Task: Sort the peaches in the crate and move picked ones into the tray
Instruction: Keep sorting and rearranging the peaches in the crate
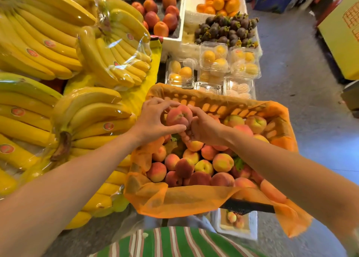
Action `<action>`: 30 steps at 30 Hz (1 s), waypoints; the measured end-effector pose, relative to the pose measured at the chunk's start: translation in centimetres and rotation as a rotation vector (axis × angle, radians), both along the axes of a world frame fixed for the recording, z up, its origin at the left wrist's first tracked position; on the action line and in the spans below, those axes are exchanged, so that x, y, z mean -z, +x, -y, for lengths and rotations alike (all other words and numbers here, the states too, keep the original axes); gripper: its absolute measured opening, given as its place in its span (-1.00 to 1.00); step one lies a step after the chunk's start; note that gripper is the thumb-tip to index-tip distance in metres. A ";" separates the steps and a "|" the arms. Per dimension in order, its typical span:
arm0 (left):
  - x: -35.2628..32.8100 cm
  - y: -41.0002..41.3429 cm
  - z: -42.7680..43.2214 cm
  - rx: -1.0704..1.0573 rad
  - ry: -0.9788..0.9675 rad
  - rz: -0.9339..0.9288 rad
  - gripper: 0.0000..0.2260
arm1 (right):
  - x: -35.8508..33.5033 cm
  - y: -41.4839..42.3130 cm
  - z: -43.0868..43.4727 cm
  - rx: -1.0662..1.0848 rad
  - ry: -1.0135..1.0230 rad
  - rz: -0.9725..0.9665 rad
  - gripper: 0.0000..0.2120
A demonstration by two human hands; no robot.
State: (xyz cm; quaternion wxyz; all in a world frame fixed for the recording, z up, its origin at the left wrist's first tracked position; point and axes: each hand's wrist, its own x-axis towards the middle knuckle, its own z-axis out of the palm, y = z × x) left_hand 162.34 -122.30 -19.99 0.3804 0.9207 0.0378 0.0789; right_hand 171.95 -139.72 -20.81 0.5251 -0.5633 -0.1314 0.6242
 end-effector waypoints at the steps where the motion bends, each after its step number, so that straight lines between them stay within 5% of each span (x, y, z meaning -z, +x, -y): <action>1: -0.1 -0.1 0.1 -0.011 -0.020 0.010 -0.33 | 0.1 0.0 0.1 -0.001 -0.013 0.013 -0.33; 5: 0.1 -0.7 -0.7 -0.015 -0.008 0.076 -0.37 | 0.8 0.1 0.0 0.100 -0.100 0.198 -0.43; 8: 0.8 -0.8 -1.9 -0.037 0.040 0.071 -0.37 | 2.0 -0.1 -1.1 -0.023 -0.189 0.505 -0.63; 19: 0.9 -1.3 -4.5 -0.108 -0.132 0.030 -0.46 | 8.0 -1.1 -6.1 -0.680 -0.338 1.207 -0.32; 27: 1.6 -1.4 -5.7 -0.138 -0.209 -0.002 -0.53 | 9.6 -0.5 -6.6 -0.632 -0.357 1.303 -0.12; 30: 1.7 -1.5 -5.7 -0.141 -0.225 -0.006 -0.52 | 10.0 -0.2 -6.9 -0.679 -0.420 1.329 -0.25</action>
